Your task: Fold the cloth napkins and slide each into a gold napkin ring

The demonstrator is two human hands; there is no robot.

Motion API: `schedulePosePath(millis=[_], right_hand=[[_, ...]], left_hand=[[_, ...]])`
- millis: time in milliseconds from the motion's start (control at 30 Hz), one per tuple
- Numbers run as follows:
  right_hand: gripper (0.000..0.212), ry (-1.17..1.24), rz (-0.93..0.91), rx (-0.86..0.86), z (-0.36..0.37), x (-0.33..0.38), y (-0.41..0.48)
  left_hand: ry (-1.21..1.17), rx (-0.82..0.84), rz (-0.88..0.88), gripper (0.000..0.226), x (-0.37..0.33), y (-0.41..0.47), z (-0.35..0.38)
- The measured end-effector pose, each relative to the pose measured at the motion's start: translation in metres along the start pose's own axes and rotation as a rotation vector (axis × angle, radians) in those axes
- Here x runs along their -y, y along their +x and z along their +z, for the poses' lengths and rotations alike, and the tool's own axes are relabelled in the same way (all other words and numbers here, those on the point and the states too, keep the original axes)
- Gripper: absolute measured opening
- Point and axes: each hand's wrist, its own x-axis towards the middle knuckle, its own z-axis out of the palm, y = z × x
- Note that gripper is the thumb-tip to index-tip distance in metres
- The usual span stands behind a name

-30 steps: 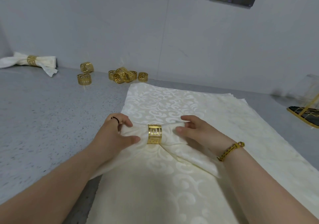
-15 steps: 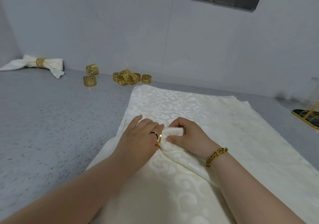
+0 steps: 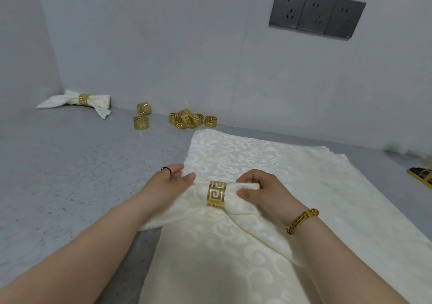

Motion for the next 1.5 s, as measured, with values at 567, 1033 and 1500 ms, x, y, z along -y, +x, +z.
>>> schedulePosePath(millis=[567,1033,1500], right_hand=[[0.012,0.363,0.181,0.138,0.11,0.064,0.193],[0.028,0.224,0.341,0.048,0.301,0.155,0.321],[0.013,-0.007,0.233,-0.041,0.36,0.14,0.444]], left_hand=[[-0.446,-0.268,-0.015,0.009,0.012,0.129,-0.177],[-0.035,-0.48,-0.265,0.029,0.07,0.231,-0.375],[0.217,-0.63,-0.177,0.024,0.134,0.351,-0.377]])
